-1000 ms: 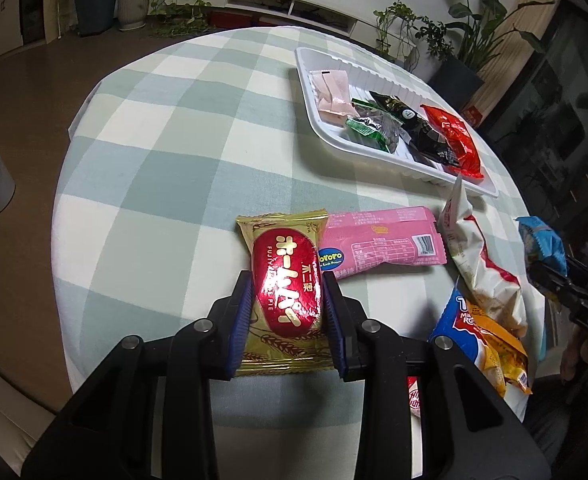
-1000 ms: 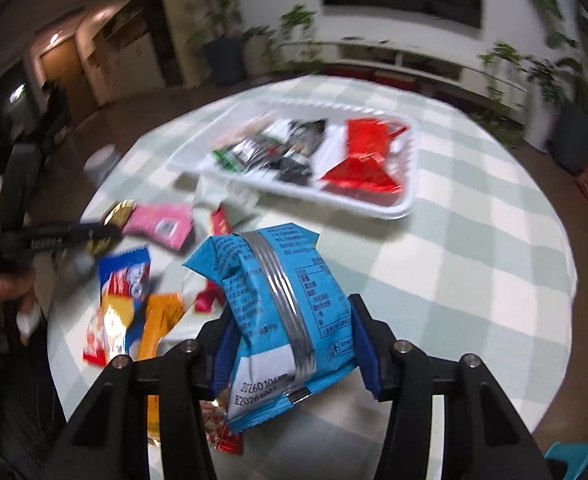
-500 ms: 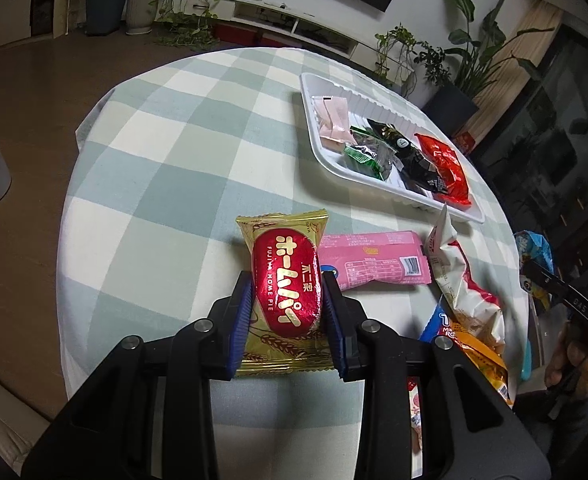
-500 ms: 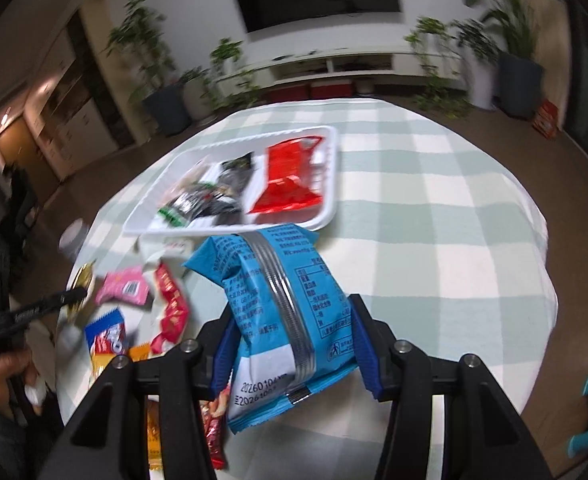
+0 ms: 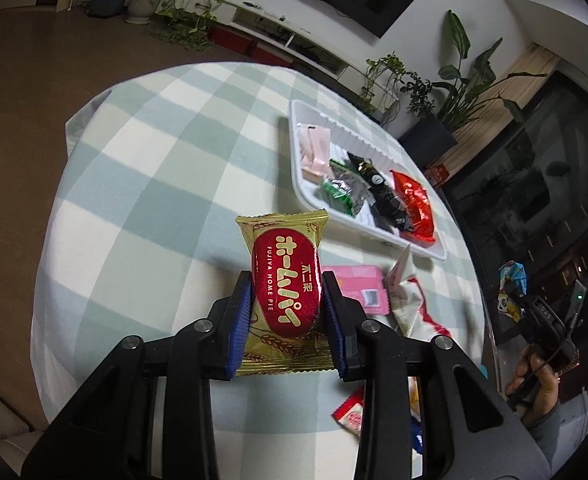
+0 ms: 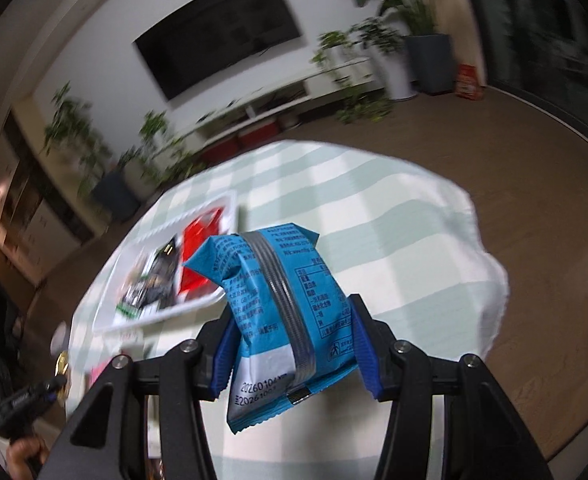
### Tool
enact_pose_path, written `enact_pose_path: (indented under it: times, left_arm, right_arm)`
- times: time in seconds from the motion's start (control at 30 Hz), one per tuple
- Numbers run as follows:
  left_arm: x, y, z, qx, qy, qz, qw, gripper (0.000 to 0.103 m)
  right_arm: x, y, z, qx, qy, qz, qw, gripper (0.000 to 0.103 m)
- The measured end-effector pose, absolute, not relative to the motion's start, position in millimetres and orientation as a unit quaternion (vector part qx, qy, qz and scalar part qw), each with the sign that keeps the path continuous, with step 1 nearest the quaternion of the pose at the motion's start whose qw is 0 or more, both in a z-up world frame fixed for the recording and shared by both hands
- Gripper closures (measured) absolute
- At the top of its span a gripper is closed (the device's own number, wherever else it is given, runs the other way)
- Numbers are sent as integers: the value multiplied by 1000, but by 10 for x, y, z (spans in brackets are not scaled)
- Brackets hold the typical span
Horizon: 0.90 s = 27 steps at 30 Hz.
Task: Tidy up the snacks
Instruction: 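Lift the gold pie with the left gripper while the right carries the blue bag to the tray, then open the left gripper over the tray while the right gripper releases the blue bag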
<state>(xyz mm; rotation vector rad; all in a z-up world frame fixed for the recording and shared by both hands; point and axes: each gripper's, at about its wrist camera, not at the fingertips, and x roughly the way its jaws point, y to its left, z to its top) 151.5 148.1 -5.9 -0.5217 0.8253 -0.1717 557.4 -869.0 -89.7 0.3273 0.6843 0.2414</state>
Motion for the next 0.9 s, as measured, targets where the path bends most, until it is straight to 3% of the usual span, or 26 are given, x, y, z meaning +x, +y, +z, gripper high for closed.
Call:
enact_pose_path:
  times: [0.2, 0.53, 0.7, 0.9]
  left_arm:
    - [1843, 1374, 281, -224, 385, -101, 889, 72]
    - [2905, 830, 768, -137, 390, -128, 902, 72]
    - [3395, 666, 611, -126, 415, -128, 892, 72]
    - [3766, 565, 240, -104, 448, -126, 879, 72]
  right_arm:
    - [5631, -8729, -705, 173, 314, 117, 926, 49]
    - [6112, -7750, 17, 132, 253, 201, 937, 49]
    - [6451, -7119, -77, 85, 268, 223, 933, 49]
    - [6772, -6675, -562, 26, 314, 227, 921, 49]
